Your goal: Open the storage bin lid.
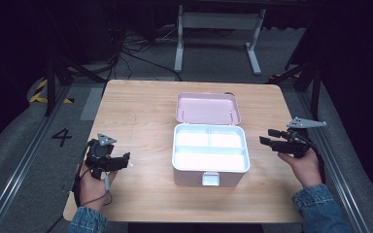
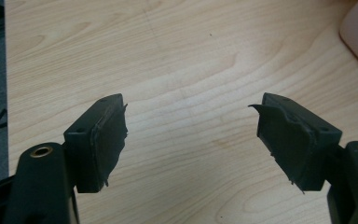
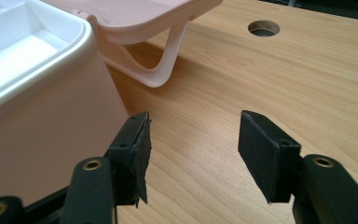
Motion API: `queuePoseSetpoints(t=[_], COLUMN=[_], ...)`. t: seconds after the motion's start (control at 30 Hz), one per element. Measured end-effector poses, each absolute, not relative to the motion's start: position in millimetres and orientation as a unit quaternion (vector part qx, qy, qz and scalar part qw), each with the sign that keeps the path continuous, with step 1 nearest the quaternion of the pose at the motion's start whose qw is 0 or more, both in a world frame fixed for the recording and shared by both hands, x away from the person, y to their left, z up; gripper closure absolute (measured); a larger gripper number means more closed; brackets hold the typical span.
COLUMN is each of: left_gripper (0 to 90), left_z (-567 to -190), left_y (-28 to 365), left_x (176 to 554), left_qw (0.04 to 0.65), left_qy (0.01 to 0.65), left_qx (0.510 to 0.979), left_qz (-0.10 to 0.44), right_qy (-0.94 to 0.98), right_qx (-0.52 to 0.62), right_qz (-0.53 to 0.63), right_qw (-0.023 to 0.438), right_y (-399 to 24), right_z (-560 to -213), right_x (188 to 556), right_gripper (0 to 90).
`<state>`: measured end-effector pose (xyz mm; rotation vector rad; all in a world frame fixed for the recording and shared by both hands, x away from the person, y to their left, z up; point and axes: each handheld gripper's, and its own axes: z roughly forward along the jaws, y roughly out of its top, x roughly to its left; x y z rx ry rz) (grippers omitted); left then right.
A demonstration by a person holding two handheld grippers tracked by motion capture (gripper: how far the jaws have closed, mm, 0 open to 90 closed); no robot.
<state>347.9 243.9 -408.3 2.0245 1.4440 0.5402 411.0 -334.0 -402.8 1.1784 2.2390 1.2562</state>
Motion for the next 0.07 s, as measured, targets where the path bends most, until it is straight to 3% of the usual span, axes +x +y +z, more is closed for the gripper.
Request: queuePoseSetpoints(t=[0.07], left_gripper=[25.5], left_z=[-408.4], left_y=[247.2], left_x=[348.6], left_qw=[0.304], left_qy=[0.542], left_qx=[0.759], left_qz=[0.194], right_qy=[0.779], right_qx=[0.415], right_qz=[0.442], right_qw=[0.159], right_y=[-335.0], right_z=[-402.5], right_x=[410.5], right_gripper=[42.8])
